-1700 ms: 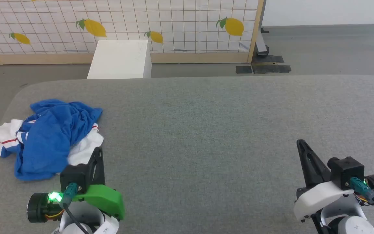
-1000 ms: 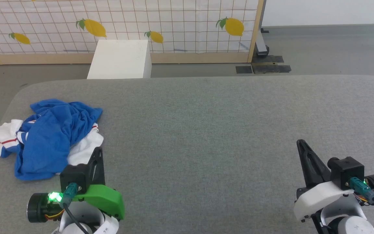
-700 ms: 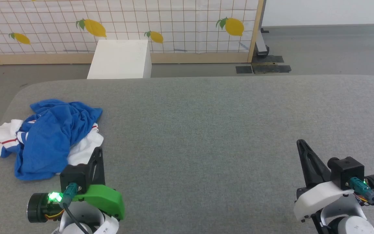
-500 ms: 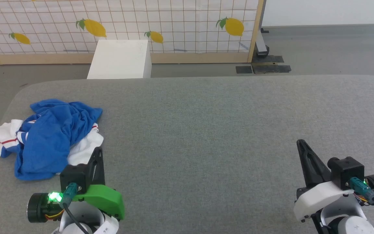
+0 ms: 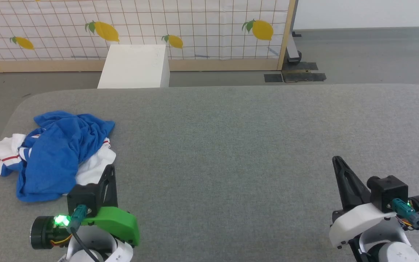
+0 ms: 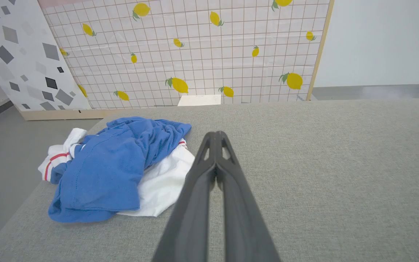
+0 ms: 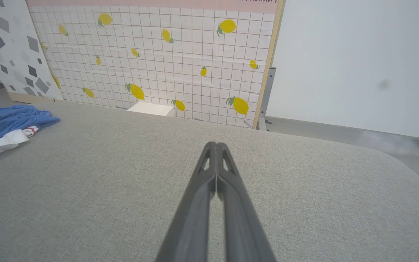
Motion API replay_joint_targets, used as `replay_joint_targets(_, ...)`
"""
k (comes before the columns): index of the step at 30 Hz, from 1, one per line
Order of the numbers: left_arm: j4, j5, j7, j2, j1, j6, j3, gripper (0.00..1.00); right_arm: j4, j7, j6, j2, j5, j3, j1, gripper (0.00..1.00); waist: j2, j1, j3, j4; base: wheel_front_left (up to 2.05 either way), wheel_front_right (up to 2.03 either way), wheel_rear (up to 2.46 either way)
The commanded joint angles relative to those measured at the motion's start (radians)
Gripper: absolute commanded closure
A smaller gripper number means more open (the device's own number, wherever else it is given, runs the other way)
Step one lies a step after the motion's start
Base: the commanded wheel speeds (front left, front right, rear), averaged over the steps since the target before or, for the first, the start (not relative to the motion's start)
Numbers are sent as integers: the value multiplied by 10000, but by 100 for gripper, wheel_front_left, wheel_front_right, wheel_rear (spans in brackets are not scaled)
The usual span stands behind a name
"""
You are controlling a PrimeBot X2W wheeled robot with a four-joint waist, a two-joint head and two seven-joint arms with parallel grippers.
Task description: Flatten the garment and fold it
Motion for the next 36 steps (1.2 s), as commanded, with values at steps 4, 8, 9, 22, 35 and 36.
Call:
replay_joint_targets(4, -26, 99, 12, -51, 111, -9, 30, 100, -51, 1, -13, 17, -64, 18, 47, 100, 0, 0, 0, 0, 0, 0, 0)
replay_joint_targets(8, -26, 99, 12, -51, 111, -9, 30, 100, -51, 1, -13, 17, -64, 18, 47, 100, 0, 0, 0, 0, 0, 0, 0)
replay_joint_targets(9, -26, 99, 12, -51, 111, -9, 30, 100, -51, 1, -13, 17, -64, 18, 47, 100, 0, 0, 0, 0, 0, 0, 0)
replay_joint_targets(22, 66, -99, -91, 0, -5, -8, -58, 0, 99, -89, 0, -1, 145, -10, 23, 0, 0, 0, 4, 7, 0, 0, 0)
replay_joint_targets(35, 244, -366, -359, -5, -23, -47, -137, 0, 294, -359, -2, 1, 503, -149, 65, 0, 0, 0, 29, 20, 0, 0, 0)
replay_joint_targets(36, 258, -379, -377, -6, -24, -51, -140, 0, 306, -377, -2, 1, 526, -162, 69, 0, 0, 0, 30, 20, 0, 0, 0)
